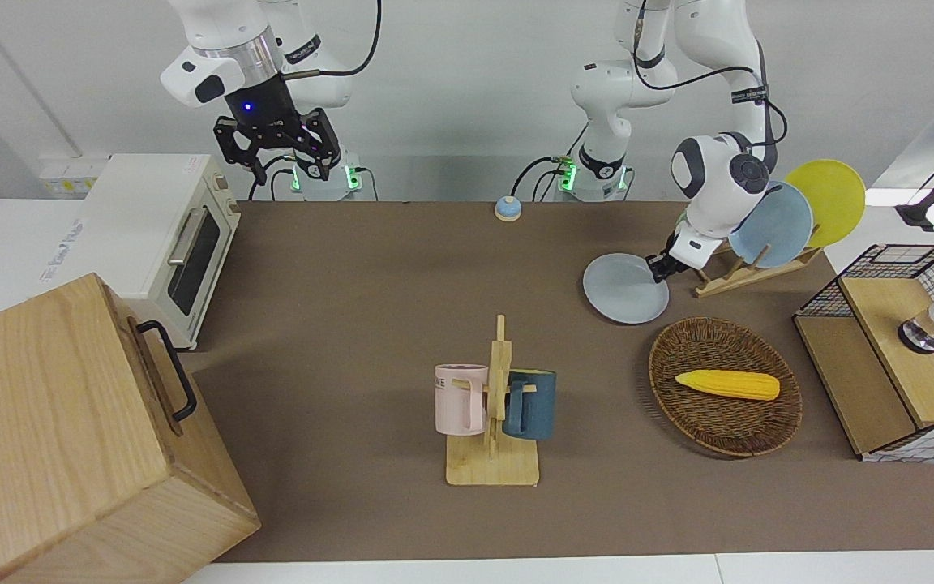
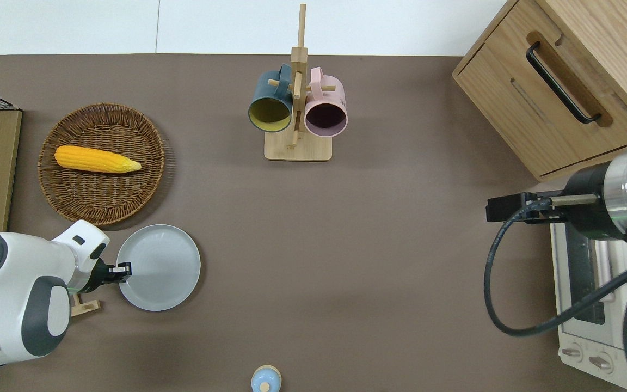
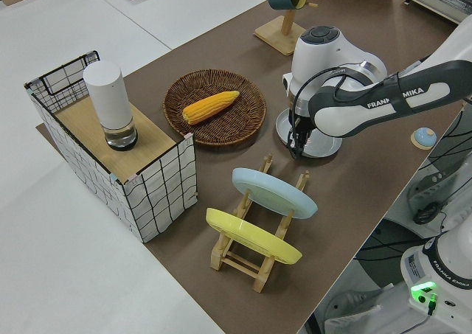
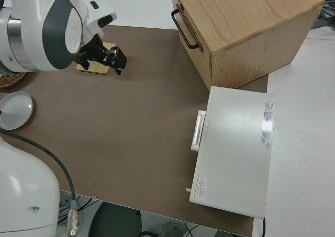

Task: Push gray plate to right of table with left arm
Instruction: 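Push the gray plate with the left gripper toward the toaster oven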

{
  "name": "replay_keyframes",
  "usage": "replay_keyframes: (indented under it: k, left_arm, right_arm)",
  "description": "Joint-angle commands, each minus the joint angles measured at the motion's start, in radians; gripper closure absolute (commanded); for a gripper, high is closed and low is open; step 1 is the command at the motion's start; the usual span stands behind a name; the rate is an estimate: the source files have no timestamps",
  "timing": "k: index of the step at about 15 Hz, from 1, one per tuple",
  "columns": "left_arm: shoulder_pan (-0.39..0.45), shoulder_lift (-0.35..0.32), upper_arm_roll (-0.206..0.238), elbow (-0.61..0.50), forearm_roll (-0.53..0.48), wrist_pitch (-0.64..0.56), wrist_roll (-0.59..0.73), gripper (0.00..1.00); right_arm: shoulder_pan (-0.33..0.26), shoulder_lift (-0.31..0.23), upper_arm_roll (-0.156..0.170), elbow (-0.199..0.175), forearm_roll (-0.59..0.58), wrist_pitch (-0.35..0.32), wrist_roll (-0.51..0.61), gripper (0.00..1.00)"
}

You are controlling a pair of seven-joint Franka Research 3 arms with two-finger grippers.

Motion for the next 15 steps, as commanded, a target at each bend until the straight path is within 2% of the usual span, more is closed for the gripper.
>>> replay_keyframes:
  k: [1, 15]
  left_arm:
    - [-0.022, 0.017, -0.019, -0.019, -0.022, 0.025, -0.020, 1.00]
    - [-0.275, 0.023, -0.022, -0.016, -0.052, 0.077, -0.346, 1.00]
  right_arm:
    - [-0.006, 0.006, 0.004, 0.014, 0.016, -0.005, 0.002, 0.005]
    - [-0.006, 0.006, 0.004, 0.014, 0.016, -0.005, 0.002, 0.005]
